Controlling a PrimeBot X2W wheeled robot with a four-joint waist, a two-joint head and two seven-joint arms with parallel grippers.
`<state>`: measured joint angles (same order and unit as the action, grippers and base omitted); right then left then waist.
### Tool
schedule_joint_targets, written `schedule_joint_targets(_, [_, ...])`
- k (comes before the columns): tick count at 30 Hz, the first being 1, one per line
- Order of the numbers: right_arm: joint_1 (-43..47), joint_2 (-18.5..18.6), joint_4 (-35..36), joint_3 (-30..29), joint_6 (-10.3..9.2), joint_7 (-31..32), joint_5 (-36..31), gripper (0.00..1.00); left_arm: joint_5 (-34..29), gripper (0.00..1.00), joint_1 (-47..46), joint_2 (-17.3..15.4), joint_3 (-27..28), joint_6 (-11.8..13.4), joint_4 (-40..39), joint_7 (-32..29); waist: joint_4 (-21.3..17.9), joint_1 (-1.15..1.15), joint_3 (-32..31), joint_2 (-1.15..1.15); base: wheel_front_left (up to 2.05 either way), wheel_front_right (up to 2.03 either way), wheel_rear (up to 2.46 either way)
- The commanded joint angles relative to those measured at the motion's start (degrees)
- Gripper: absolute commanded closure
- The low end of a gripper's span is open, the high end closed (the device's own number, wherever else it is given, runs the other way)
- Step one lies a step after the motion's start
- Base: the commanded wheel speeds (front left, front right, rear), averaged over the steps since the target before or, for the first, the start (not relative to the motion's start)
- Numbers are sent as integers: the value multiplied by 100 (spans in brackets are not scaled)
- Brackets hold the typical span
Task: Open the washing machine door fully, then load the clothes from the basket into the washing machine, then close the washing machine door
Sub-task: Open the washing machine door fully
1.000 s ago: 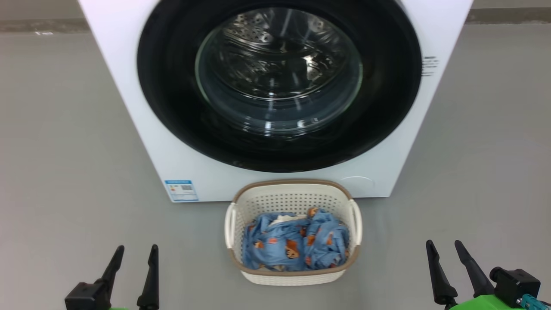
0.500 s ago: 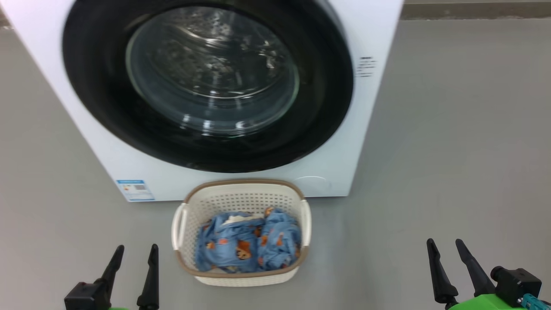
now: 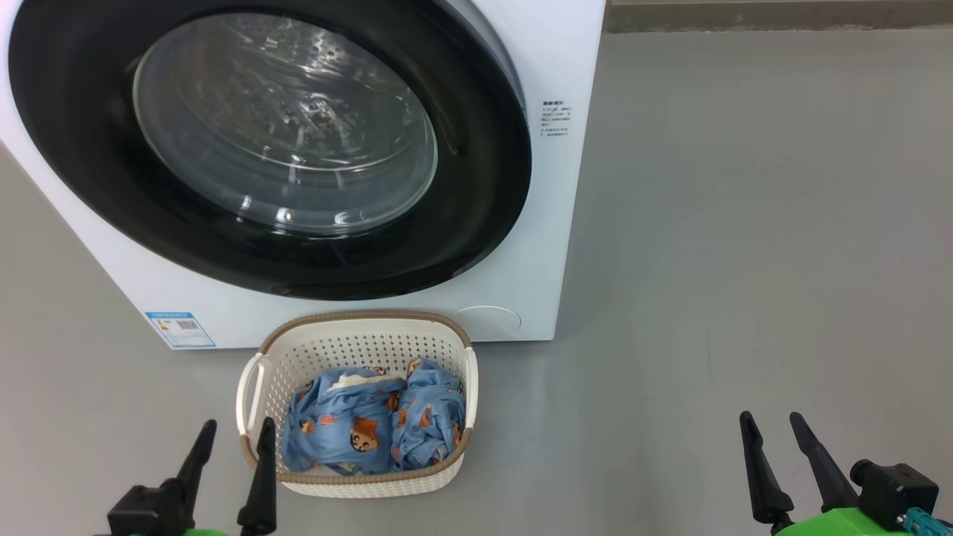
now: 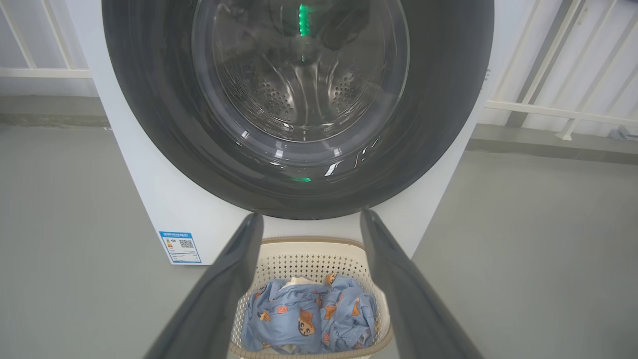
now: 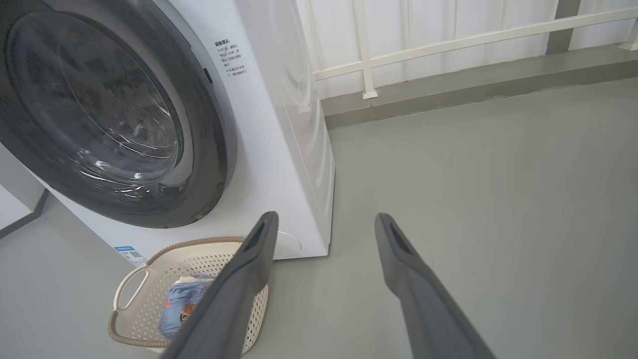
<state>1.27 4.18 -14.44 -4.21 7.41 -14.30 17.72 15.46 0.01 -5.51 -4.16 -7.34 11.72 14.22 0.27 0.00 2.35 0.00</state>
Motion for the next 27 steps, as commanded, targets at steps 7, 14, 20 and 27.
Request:
schedule_joint_targets(7, [-141,29,160,159,8,-70,-22,0,41,0,-202,-70,167,-14,-134,78,10,0,-8,0,2,2,-3])
schedule_joint_targets(14, [-174,24,159,172,8,-70,-16,0,53,0,-187,-55,153,-14,-115,78,26,0,-15,0,0,0,0])
schedule_joint_targets(20, [-316,14,159,306,8,-70,77,73,88,0,-129,-2,173,-14,-111,78,28,0,-49,0,0,0,0])
schedule_joint_targets(27, [-676,-14,208,422,8,-70,408,100,95,0,-85,56,135,-14,-94,78,61,0,-64,0,0,0,0])
